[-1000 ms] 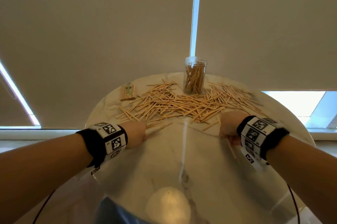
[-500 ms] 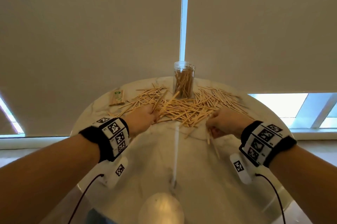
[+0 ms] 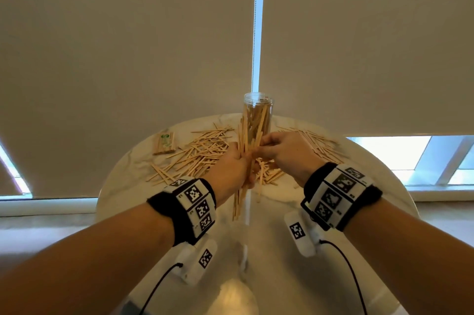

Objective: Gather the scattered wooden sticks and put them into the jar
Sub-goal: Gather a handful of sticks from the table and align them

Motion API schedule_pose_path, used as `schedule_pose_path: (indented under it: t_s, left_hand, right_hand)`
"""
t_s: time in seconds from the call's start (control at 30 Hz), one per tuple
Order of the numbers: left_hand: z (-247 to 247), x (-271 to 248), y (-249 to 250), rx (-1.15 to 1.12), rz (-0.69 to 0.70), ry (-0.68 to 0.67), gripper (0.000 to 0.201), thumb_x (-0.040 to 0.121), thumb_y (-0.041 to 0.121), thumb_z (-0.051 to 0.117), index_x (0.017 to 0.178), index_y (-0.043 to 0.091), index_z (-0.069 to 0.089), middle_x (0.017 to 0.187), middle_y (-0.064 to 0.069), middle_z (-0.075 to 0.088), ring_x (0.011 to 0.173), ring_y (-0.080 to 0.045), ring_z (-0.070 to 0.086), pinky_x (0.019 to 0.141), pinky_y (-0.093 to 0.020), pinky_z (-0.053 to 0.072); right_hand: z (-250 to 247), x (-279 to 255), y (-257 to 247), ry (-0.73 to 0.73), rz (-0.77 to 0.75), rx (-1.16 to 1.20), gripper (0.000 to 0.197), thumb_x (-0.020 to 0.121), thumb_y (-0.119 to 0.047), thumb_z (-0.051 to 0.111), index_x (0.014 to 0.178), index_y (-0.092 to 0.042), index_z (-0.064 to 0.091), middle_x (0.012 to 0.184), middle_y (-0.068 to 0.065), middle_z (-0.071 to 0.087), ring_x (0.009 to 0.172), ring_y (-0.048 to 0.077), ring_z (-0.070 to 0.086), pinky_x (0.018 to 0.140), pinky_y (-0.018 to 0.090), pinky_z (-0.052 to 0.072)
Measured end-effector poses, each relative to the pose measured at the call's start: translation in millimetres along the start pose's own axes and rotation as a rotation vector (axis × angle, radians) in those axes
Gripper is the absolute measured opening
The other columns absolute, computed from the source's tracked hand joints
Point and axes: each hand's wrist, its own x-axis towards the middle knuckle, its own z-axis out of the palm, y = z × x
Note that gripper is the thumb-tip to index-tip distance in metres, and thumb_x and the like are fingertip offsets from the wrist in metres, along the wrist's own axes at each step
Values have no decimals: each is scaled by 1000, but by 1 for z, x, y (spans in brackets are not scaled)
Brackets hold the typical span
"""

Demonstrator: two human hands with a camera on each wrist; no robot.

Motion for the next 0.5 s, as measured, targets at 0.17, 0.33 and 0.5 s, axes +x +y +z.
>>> schedule_pose_path:
  t_s: [0.17,0.33,0.5]
  left_hand:
    - [0,-3,-4,44,-36,-65,15,107,18,35,114,17,48,69,3,48,52,-8,40,50,-25,36]
    - [5,-8,-3,129,-102,-76,13,103,22,37,99,17,49,67,2,43,50,-10,33,47,-25,28]
    - [11,-11,-5,260,-41,-111,38,100,59,41,97,22,50,72,3,44,50,-9,36,46,-23,33]
  right_hand:
    - [-5,5,-13,-52,49,42,38,88,-16,74,119,-14,52,108,10,70,92,24,73,76,34,61]
    - [-12,18,-30,46,-37,16,45,101,-19,55,142,-26,38,102,11,70,92,30,72,80,44,62]
    - [-5,17,-28,-54,-45,-169,29,104,-12,42,102,-7,71,97,11,72,93,26,71,82,36,59]
